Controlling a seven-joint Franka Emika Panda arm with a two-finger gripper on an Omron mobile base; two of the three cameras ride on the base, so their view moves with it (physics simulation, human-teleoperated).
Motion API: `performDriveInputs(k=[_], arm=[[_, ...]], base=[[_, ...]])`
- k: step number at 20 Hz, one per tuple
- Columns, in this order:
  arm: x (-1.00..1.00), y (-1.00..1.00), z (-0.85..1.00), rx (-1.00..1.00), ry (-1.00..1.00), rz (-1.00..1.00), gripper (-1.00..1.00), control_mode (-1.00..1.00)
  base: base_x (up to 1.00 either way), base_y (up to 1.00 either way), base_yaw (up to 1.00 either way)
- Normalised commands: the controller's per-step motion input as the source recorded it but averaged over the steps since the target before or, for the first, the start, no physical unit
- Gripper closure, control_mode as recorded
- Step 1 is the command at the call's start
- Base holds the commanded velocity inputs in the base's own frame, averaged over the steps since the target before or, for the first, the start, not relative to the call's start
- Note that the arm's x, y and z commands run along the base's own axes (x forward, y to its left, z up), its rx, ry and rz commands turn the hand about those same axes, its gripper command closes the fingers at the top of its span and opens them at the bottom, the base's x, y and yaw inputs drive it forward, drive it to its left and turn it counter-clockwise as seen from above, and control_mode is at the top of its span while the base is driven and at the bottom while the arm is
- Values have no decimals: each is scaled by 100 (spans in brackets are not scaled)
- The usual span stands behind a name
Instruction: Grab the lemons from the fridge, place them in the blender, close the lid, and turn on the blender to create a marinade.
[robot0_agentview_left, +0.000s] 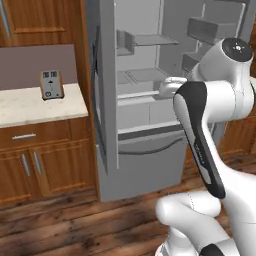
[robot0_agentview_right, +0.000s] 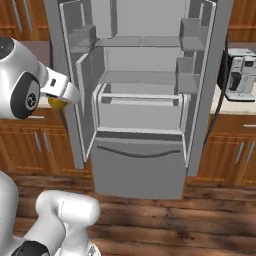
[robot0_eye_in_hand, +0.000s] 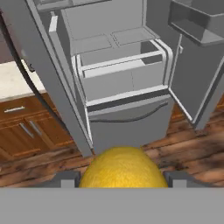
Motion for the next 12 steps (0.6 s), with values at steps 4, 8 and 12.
performDriveInputs(k=[4,8,12], arm=[[0,0,0,0,0,0,100,100],[0,0,0,0,0,0,100,100],[0,0,0,0,0,0,100,100]], base=[[-100,67,-45],[-100,50,-51],[-100,20,-65]])
